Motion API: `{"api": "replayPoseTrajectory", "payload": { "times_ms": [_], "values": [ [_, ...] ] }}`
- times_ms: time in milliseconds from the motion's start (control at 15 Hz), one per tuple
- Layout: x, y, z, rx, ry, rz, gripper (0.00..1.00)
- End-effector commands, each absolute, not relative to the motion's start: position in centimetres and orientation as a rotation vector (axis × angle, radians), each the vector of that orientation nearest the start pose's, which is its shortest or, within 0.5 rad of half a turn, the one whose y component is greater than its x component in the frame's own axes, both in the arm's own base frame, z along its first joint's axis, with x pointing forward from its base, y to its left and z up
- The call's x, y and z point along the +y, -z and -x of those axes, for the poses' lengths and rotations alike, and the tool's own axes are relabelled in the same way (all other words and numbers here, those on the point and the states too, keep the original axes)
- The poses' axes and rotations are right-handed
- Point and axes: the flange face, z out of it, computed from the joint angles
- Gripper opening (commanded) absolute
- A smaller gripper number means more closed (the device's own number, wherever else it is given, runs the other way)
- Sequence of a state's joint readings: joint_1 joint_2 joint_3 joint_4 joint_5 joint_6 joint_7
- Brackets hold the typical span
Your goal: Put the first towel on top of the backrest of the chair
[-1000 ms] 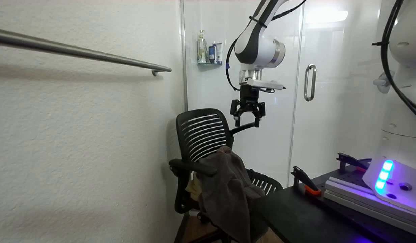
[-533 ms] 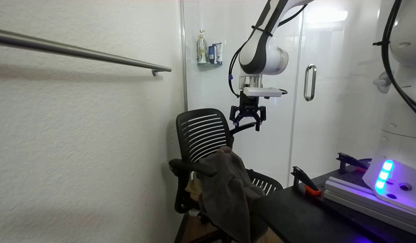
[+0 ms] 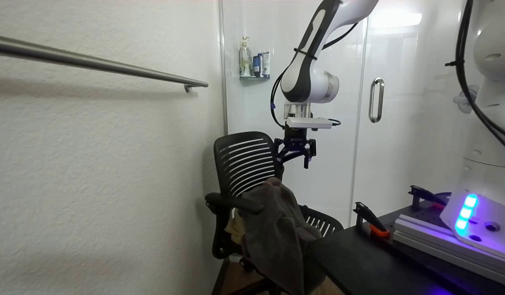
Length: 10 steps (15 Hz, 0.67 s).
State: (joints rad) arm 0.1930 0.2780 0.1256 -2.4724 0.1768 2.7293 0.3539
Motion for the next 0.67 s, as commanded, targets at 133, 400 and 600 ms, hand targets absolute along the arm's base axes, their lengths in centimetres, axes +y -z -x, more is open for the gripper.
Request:
{"api": "replayPoseTrajectory", "payload": {
  "times_ms": [133, 400, 600],
  "values": [
    [14.5, -16.0, -48.8, 0.514, 0.122, 2.974, 1.0],
    [14.3, -15.3, -48.4, 0.526, 0.082, 2.977, 1.0],
    [14.4, -14.9, -48.3, 0.526, 0.073, 2.979, 1.0]
  ]
}}
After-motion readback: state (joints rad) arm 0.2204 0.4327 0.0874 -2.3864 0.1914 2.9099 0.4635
